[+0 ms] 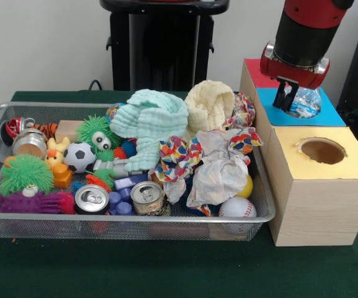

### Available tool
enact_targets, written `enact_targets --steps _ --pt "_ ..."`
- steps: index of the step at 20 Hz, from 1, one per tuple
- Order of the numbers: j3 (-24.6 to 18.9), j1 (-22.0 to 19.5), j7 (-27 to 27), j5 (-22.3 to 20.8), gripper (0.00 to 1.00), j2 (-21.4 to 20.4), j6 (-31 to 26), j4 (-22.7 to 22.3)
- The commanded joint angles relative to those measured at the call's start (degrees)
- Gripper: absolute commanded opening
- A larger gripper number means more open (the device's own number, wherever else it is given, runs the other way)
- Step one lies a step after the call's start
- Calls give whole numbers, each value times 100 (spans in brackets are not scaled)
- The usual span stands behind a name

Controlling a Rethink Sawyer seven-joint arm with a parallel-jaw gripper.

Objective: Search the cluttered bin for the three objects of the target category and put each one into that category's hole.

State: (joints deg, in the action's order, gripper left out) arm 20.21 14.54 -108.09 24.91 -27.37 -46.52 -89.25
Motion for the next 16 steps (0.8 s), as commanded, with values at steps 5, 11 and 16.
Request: enact_targets --steps 5,11,16 --pt "-580 -358 -1405 107 0 1663 2113 213" --pt "-500 -312 -1482 68 0 1900 2288 414" --pt "-569 -388 -1303 29 0 1662 2161 224"
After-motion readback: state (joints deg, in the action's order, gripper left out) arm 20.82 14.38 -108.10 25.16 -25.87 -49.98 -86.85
